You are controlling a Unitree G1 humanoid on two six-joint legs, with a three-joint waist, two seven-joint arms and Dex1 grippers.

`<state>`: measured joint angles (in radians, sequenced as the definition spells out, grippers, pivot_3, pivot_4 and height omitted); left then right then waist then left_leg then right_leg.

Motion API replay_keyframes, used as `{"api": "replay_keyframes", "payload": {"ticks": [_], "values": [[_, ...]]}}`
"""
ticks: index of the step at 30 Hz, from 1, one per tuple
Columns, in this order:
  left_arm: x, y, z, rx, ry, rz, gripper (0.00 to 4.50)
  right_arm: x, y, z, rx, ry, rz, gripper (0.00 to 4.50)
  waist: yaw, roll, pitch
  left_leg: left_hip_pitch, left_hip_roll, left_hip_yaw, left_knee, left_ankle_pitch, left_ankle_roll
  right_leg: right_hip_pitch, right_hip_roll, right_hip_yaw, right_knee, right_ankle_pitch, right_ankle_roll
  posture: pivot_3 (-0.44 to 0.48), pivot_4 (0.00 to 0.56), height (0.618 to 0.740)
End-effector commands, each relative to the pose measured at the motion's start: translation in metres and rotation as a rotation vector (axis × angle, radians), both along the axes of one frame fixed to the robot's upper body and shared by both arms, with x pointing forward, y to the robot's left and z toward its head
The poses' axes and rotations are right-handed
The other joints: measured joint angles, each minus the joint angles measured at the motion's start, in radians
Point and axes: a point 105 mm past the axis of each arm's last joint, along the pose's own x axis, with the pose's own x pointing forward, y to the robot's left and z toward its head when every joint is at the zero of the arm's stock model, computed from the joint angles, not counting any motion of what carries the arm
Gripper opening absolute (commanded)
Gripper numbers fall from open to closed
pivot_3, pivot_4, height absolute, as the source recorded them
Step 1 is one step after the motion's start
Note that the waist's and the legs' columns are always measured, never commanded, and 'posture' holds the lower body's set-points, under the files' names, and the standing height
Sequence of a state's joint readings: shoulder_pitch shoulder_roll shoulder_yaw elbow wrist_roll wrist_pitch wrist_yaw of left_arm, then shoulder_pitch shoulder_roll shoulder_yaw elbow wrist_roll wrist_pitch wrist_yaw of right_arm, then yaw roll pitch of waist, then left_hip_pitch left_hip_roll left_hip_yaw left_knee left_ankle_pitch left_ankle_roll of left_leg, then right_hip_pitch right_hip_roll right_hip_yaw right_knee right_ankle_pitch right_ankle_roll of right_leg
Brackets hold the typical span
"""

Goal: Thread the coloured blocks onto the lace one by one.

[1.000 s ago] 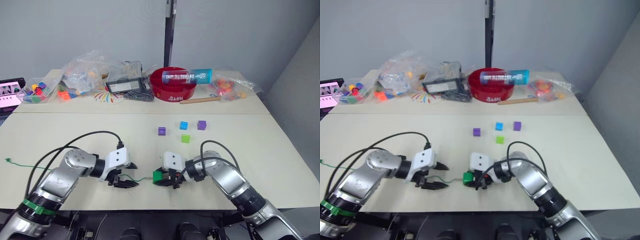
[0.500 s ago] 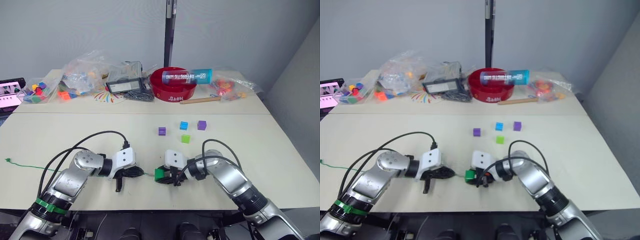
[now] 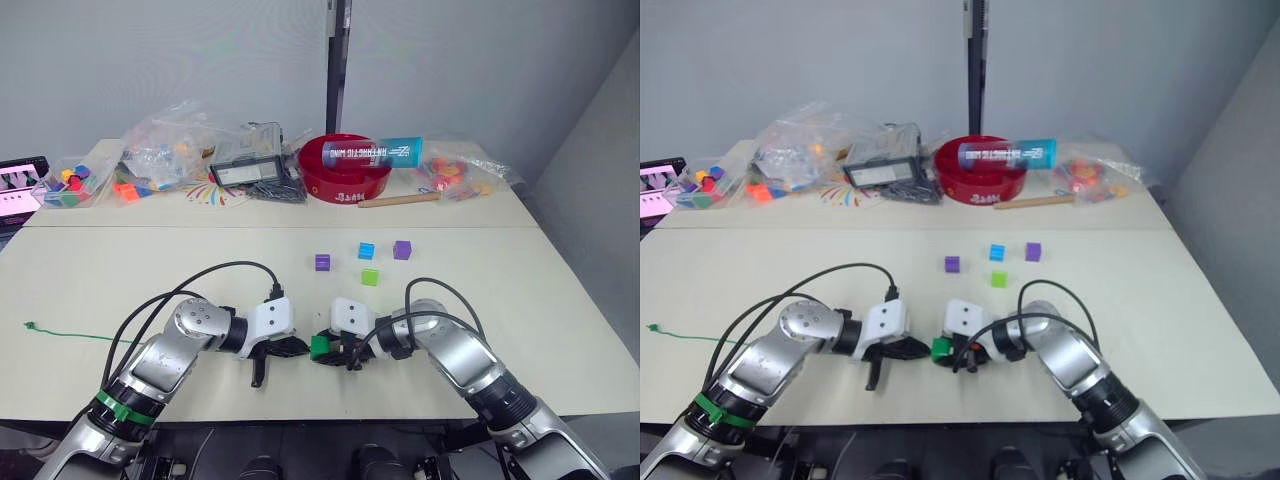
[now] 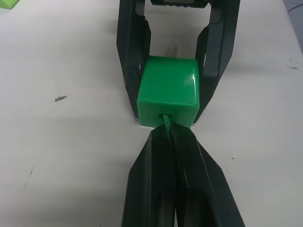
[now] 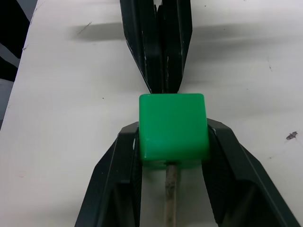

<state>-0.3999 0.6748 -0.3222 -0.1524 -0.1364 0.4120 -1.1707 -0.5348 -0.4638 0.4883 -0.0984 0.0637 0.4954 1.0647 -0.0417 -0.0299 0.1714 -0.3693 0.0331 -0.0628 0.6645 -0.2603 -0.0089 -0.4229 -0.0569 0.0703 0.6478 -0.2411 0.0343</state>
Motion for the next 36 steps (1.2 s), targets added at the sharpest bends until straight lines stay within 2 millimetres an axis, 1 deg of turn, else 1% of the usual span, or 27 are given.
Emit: {"api": "replay_keyframes", "payload": {"ticks": [1, 3, 5, 7, 10, 13, 14, 16, 20, 23, 25, 30, 35, 36], "values": [[0.000, 0.001, 0.007, 0.015, -0.027, -0.014, 0.02, 0.000, 0.000, 0.006, 0.018, -0.006, -0.006, 1.19, 0.000, 0.000, 0.000, 0.000, 0.000, 0.000, 0.000, 0.000, 0.000, 0.000, 0.000, 0.000, 0.000, 0.000, 0.000, 0.000, 0.150, 0.731], [-0.001, 0.002, 0.008, 0.013, -0.020, -0.014, 0.02, 0.000, 0.001, 0.006, 0.018, -0.004, -0.004, 1.19, 0.000, 0.000, 0.000, 0.000, 0.000, 0.000, 0.000, 0.000, 0.000, 0.000, 0.000, 0.000, 0.000, 0.000, 0.000, 0.000, 0.150, 0.731], [-0.003, 0.004, 0.010, 0.006, -0.005, -0.024, 0.58, 0.000, 0.000, 0.005, 0.019, -0.001, -0.005, 1.19, 0.000, 0.000, 0.000, 0.000, 0.000, 0.000, 0.000, 0.000, 0.000, 0.000, 0.000, 0.000, 0.000, 0.000, 0.000, 0.000, 0.150, 0.731], [-0.006, 0.007, 0.013, -0.004, 0.007, -0.031, 1.15, 0.000, 0.000, 0.005, 0.021, 0.001, -0.010, 2.26, 0.000, 0.000, 0.000, 0.000, 0.000, 0.000, 0.000, 0.000, 0.000, 0.000, 0.000, 0.000, 0.000, 0.000, 0.000, 0.000, 0.150, 0.731], [-0.006, 0.010, 0.016, -0.007, 0.008, -0.026, 2.12, -0.001, -0.001, 0.004, 0.018, 0.014, -0.009, 3.22, 0.000, 0.000, 0.000, 0.000, 0.000, 0.000, 0.000, 0.000, 0.000, 0.000, 0.000, 0.000, 0.000, 0.000, 0.000, 0.000, 0.150, 0.731], [-0.004, 0.015, 0.019, 0.005, -0.022, -0.015, 3.15, -0.001, -0.003, 0.003, 0.020, 0.021, -0.021, 4.30, 0.000, 0.000, 0.000, 0.000, 0.000, 0.000, 0.000, 0.000, 0.000, 0.000, 0.000, 0.000, 0.000, 0.000, 0.000, 0.000, 0.150, 0.731], [-0.004, 0.015, 0.020, 0.000, -0.021, -0.017, 3.47, 0.000, -0.004, 0.004, 0.028, 0.020, -0.029, 4.50, 0.000, 0.000, 0.000, 0.000, 0.000, 0.000, 0.000, 0.000, 0.000, 0.000, 0.000, 0.000, 0.000, 0.000, 0.000, 0.000, 0.150, 0.731], [-0.004, 0.013, 0.020, -0.005, -0.018, -0.020, 4.08, 0.001, -0.007, 0.008, 0.044, 0.020, -0.041, 4.50, 0.000, 0.000, 0.000, 0.000, 0.000, 0.000, 0.000, 0.000, 0.000, 0.000, 0.000, 0.000, 0.000, 0.000, 0.000, 0.000, 0.150, 0.731], [-0.001, -0.003, 0.021, -0.061, -0.044, -0.022, 4.08, -0.006, -0.025, 0.017, 0.066, 0.038, -0.050, 4.50, 0.008, 0.000, 0.000, -0.001, 0.000, 0.000, 0.000, 0.000, 0.000, 0.000, 0.000, 0.000, 0.000, 0.000, 0.000, 0.000, 0.150, 0.731], [0.005, -0.013, 0.019, -0.090, -0.072, -0.010, 4.08, -0.009, -0.038, 0.016, 0.062, 0.054, -0.070, 4.50, 0.008, 0.000, 0.000, -0.001, -0.001, 0.000, 0.000, 0.000, 0.000, 0.000, -0.001, 0.000, -0.001, 0.000, 0.000, 0.000, 0.150, 0.731], [0.005, -0.017, 0.015, -0.093, -0.068, -0.014, 4.08, -0.009, -0.042, 0.013, 0.055, 0.056, -0.083, 4.50, 0.006, 0.000, 0.000, -0.001, 0.000, 0.000, 0.000, 0.000, 0.000, 0.000, 0.000, 0.000, -0.001, 0.000, 0.000, 0.000, 0.150, 0.731], [0.005, -0.022, 0.004, -0.099, -0.050, -0.025, 4.08, -0.005, -0.044, 0.008, 0.046, 0.050, -0.110, 4.50, -0.004, 0.000, 0.000, 0.000, 0.000, 0.000, 0.000, 0.000, 0.000, 0.000, 0.000, 0.000, 0.000, 0.000, 0.000, 0.000, 0.150, 0.731], [0.005, -0.022, 0.003, -0.108, -0.030, -0.029, 4.08, -0.002, -0.041, 0.008, 0.050, 0.042, -0.117, 4.50, -0.001, 0.000, 0.000, 0.000, 0.000, 0.000, 0.000, 0.000, 0.000, 0.000, 0.000, 0.000, 0.000, 0.000, 0.000, 0.000, 0.150, 0.731], [0.005, -0.023, 0.003, -0.109, -0.028, -0.029, 3.84, -0.002, -0.041, 0.006, 0.047, 0.043, -0.118, 4.50, -0.001, 0.000, 0.000, -0.001, 0.000, 0.000, 0.000, 0.000, 0.000, 0.000, 0.000, 0.000, 0.000, 0.000, 0.000, 0.000, 0.150, 0.731]]}}
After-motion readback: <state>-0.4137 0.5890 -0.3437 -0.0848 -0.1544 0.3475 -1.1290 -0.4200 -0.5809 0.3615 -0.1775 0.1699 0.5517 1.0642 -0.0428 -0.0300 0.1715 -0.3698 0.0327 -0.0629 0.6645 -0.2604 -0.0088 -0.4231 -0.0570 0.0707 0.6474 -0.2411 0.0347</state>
